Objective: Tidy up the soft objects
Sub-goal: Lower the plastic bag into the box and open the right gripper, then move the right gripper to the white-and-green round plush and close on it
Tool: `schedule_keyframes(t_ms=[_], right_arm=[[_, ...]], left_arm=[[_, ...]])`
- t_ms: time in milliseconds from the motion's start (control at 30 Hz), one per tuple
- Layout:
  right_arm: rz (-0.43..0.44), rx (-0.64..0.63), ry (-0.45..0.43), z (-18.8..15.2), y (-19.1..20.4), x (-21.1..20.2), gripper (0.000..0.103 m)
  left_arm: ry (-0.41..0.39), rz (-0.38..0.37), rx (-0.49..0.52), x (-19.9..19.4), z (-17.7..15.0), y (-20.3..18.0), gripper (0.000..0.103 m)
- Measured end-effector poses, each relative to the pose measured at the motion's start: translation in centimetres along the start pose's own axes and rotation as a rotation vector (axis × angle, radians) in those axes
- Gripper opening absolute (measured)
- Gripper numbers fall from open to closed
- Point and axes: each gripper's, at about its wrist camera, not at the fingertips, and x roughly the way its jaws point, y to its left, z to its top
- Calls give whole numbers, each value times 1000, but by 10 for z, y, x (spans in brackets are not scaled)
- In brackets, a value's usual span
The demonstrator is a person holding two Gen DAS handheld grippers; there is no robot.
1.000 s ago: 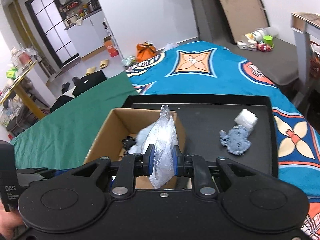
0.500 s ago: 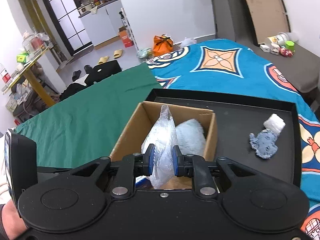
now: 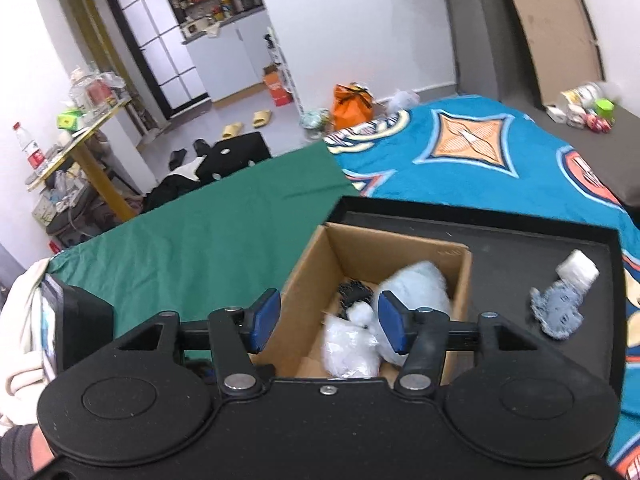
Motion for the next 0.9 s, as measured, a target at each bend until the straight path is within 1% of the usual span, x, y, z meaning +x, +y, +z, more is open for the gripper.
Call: schedule_keyframes(t_ms=[167,233,300,600,667,767,900], right_arm=[[-55,28,6,-10,-18,-7,54],[-77,40,5,-15,-26,-11,54],[-93,51,6,-21,-33,-13,54],[-123,95,8,-37,-59,-21,54],[-128,106,5,-39,-66,-21,54],[-129,129,2,-42,-75,-21,54],[-128,138,9,-48,-87,-19,54]], left_arm=[[-6,8,10,-2,0,-3,14],[-9,18,13,-3,0,-4,16],[-18,28,19,-5,-1,-5,17],[-29,65,34,-7,-2,-9,18],[-34,79,40,-8,-2,-11,20],[-44,104,52,-9,-2,-14,25],[-49,129,70,-9,-2,-19,36]])
